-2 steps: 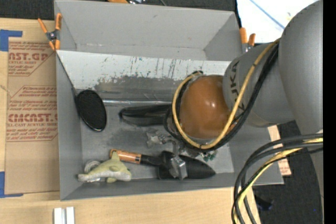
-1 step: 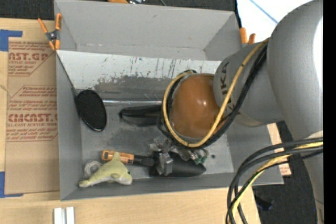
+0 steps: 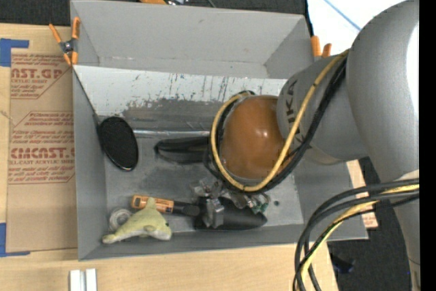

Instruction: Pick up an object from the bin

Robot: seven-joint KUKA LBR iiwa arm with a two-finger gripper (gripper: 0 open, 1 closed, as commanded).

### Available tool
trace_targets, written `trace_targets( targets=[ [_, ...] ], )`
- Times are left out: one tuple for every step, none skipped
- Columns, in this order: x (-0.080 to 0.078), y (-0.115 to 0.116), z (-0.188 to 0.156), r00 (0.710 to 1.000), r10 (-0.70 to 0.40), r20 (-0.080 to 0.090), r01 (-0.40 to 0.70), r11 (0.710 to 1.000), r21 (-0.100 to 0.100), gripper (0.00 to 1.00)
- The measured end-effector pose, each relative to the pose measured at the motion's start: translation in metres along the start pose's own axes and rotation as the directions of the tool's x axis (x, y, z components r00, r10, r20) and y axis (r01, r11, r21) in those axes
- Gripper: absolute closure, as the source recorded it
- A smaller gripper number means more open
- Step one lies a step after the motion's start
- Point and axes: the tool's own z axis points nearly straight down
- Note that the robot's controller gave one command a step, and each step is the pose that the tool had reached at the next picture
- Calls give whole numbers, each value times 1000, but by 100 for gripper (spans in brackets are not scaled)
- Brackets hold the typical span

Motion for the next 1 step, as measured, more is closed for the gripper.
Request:
trace_targets(
  targets=[
    [-1, 0, -4, 1000, -1, 3, 1, 1000, 0, 100]
  ],
)
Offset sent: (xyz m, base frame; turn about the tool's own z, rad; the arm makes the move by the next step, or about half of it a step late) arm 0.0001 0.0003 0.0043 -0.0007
